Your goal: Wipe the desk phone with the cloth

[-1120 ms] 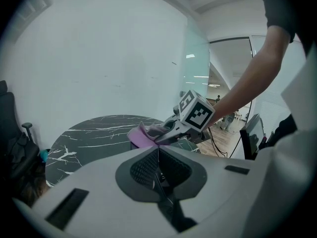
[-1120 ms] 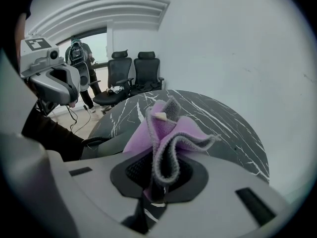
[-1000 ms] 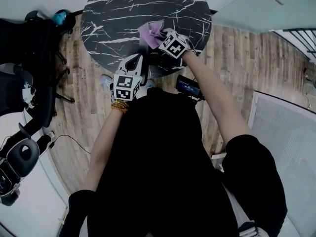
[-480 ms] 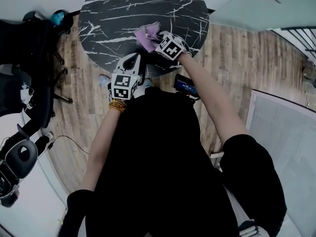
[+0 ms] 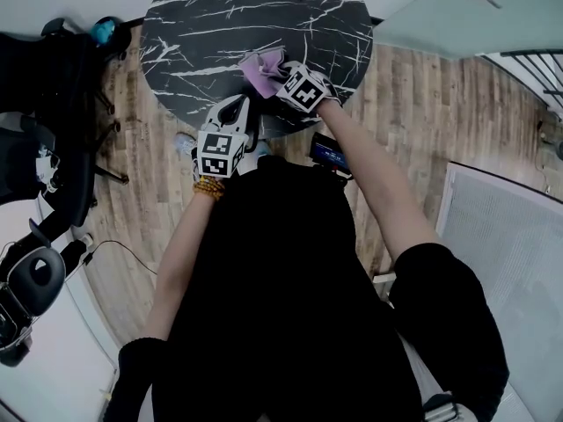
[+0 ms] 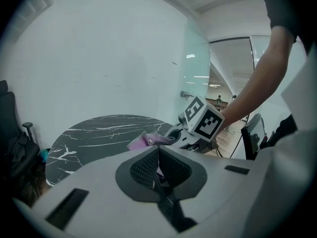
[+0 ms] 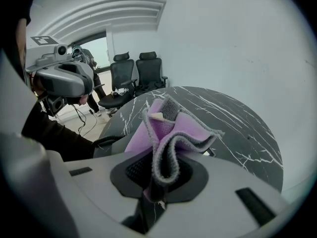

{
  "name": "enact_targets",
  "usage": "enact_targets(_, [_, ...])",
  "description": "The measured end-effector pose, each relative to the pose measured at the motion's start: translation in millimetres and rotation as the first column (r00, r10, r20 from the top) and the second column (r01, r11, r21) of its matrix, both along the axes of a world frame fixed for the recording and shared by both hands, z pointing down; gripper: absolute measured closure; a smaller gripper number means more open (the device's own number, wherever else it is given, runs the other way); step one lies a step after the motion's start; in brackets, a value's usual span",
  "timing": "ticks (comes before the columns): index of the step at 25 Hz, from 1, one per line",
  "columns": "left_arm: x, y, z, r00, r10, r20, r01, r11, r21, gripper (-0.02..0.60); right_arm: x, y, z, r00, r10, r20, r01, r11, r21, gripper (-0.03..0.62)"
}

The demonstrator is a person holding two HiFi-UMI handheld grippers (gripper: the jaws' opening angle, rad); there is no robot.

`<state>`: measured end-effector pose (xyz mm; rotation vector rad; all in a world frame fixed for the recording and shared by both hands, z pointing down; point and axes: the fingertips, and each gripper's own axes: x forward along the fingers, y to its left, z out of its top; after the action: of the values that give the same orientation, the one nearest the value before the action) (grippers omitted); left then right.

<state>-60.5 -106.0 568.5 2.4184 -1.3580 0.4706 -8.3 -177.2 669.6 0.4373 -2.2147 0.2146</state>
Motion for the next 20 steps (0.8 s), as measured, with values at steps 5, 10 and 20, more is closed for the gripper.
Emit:
enact_targets(5, [-0.5, 1.5, 0.6, 1.0, -0.001, 0.001, 0.001, 1.0, -0.002, 0.568, -0.3, 7.2, 3.4, 0.999, 0.023, 0.029, -0.023, 1.0, -0.014, 0.54])
enact_targets(10, [-1.9, 2.8, 1.5, 1.0, -0.004, -0.004, 0.004, 1.0, -0.002, 0.568, -1.5, 12.2, 5.9, 1.0, 0.011, 0.027, -0.01, 1.0, -0.018, 0.54])
enact_targets(20, [-0.1, 6.0, 3.5, 1.0, 0.004, 0.0, -0.004, 1.0, -0.005, 0.568, -2.0, 20.2, 10.4, 1.0, 0.016, 0.027, -0.015, 1.0, -0.027, 0.54])
